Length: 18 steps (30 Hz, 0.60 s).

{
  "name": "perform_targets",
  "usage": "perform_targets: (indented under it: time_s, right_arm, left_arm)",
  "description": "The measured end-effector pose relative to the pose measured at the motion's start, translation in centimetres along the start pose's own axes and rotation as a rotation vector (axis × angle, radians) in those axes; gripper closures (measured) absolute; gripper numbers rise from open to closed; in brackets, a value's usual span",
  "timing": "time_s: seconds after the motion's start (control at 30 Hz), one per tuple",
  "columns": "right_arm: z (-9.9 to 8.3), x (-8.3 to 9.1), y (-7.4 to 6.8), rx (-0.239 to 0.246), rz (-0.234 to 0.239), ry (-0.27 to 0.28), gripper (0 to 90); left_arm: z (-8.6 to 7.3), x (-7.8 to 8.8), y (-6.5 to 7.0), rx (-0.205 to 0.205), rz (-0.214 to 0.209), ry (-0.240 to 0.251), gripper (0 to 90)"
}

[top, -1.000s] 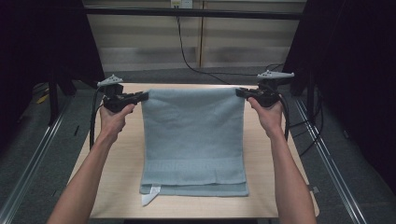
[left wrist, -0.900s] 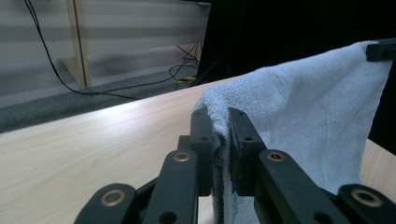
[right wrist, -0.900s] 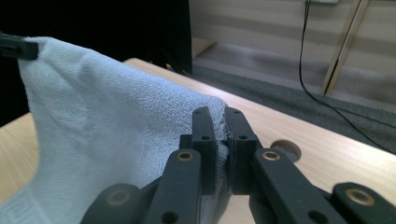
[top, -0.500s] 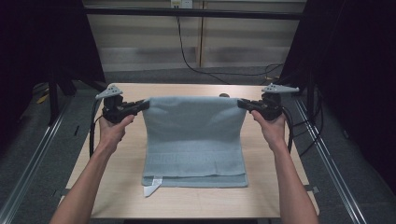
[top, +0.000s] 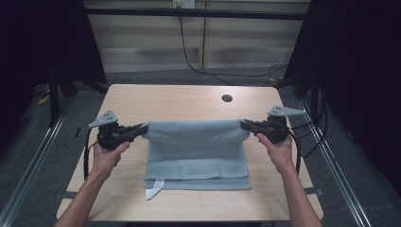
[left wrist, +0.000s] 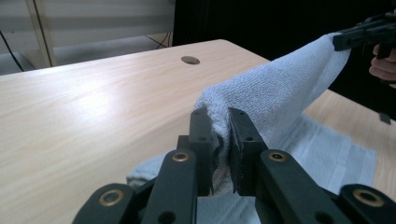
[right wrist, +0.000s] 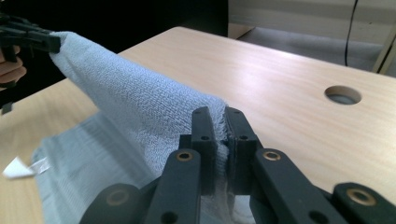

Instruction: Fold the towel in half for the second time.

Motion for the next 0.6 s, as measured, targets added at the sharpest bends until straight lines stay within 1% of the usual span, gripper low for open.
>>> perform_targets:
  time_s: [0.07,0.1,0.13,0.17,0.2,0.3,0.4,0.47,0.5,0.53,0.57,0.6]
  right_arm:
    - [-0.6,0.3,-0.5,0.01,0.005,-0.011,84.0]
    - [-1.0,0.4,-0.8,0.019,0.004,-0.019,84.0]
    - [-1.5,0.5,-1.0,0.019,0.008,-0.032,84.0]
    - [-2.0,0.5,-1.1,0.025,0.008,-0.05,83.9]
    - [-2.6,0.6,-1.3,0.02,0.006,-0.067,83.7]
    - [-3.8,0.9,-2.0,0.032,0.015,-0.099,83.3]
    - [-4.9,1.3,-2.6,0.033,0.016,-0.117,83.0]
    - [-5.8,1.5,-3.0,0.028,0.02,-0.128,82.7]
    - [-6.2,1.6,-3.1,0.027,0.023,-0.135,82.2]
    - [-6.9,1.6,-3.4,0.03,0.025,-0.153,81.4]
    - [-7.3,1.6,-3.5,0.037,0.026,-0.164,80.8]
    - [-7.8,1.5,-3.7,0.033,0.026,-0.175,80.7]
  left_arm:
    - [-0.8,0.3,0.5,0.01,-0.016,0.002,81.1]
    - [-1.4,0.4,0.8,0.008,-0.012,-0.013,81.1]
    - [-1.9,0.5,1.0,0.003,-0.017,-0.021,81.0]
    - [-2.5,0.6,1.3,0.008,-0.027,-0.031,80.9]
    - [-2.8,0.7,1.6,0.005,-0.033,-0.037,80.8]
    - [-4.1,1.2,2.3,-0.021,-0.033,-0.083,79.6]
    - [-5.1,1.5,2.7,-0.019,-0.045,-0.107,79.8]
    - [-5.9,1.7,2.9,-0.008,-0.054,-0.123,79.9]
    - [-6.6,1.7,3.0,-0.004,-0.056,-0.144,79.9]
    - [-7.0,1.7,3.1,-0.003,-0.049,-0.15,79.9]
    - [-7.6,1.7,3.2,-0.01,-0.045,-0.166,79.7]
    - [-8.2,1.6,3.3,-0.004,-0.049,-0.183,79.6]
Point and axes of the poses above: each handheld gripper's, and its own axes: x roughly backward along the jaws, z roughly out of its top, y roughly to its right, the point moved 6 cm from there along -x, roughly forward along the jaws, and after that the axes turned 3 degrees about -z, right-handed, at the moved point
